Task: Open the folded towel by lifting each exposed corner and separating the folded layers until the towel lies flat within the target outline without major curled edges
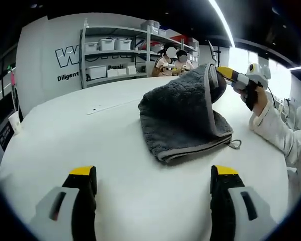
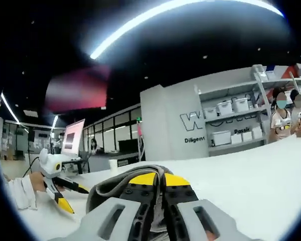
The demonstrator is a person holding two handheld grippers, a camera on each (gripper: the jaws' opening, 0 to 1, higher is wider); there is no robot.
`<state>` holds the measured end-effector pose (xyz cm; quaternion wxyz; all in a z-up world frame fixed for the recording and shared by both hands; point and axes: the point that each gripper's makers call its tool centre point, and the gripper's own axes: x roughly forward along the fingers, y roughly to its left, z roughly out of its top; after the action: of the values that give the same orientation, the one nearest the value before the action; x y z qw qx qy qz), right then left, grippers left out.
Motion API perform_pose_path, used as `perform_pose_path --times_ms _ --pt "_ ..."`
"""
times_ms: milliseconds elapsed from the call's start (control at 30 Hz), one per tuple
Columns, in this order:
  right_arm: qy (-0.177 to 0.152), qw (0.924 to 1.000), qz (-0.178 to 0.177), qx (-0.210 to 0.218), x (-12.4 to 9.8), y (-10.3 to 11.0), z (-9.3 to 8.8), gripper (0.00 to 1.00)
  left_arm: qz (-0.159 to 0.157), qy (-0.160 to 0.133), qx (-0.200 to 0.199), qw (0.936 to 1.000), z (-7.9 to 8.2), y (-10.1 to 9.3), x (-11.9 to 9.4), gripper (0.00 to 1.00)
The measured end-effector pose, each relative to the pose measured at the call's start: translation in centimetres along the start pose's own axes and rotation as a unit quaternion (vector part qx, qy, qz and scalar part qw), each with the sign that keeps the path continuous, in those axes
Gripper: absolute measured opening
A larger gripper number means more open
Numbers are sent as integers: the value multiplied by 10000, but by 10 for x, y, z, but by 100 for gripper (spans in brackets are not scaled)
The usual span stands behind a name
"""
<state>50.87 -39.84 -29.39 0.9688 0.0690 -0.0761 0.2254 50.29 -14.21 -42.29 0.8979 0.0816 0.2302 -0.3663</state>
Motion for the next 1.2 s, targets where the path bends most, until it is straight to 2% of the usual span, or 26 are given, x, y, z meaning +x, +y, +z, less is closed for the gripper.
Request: perform_pose_path --times_ms 167,367,667,733,867,900,1000,1200 --pt "34 9999 -151 -40 -1 -7 0 0 -4 6 15 10000 0 0 0 93" --pt "113 9977 -441 508 -5 -28 -9 0 -2 9 12 10000 0 0 0 92" --pt "141 9935 -870 726 -13 -57 -12 0 -16 15 41 10000 1 -1 0 92" --pt "211 9929 -955 670 -14 -62 -14 0 -17 17 40 10000 0 -1 0 92" --pt "341 9933 -1089 164 -17 -66 -15 0 -19 22 45 10000 0 -2 0 92" --pt "392 9924 -1130 293 -16 -67 -18 0 -23 15 31 10000 0 -2 0 92" --pt "501 9911 -1190 321 -17 -72 -23 0 -26 20 38 10000 0 -3 0 92" --pt "716 9878 -1383 37 -19 -81 -30 0 -12 31 56 10000 0 -2 0 92"
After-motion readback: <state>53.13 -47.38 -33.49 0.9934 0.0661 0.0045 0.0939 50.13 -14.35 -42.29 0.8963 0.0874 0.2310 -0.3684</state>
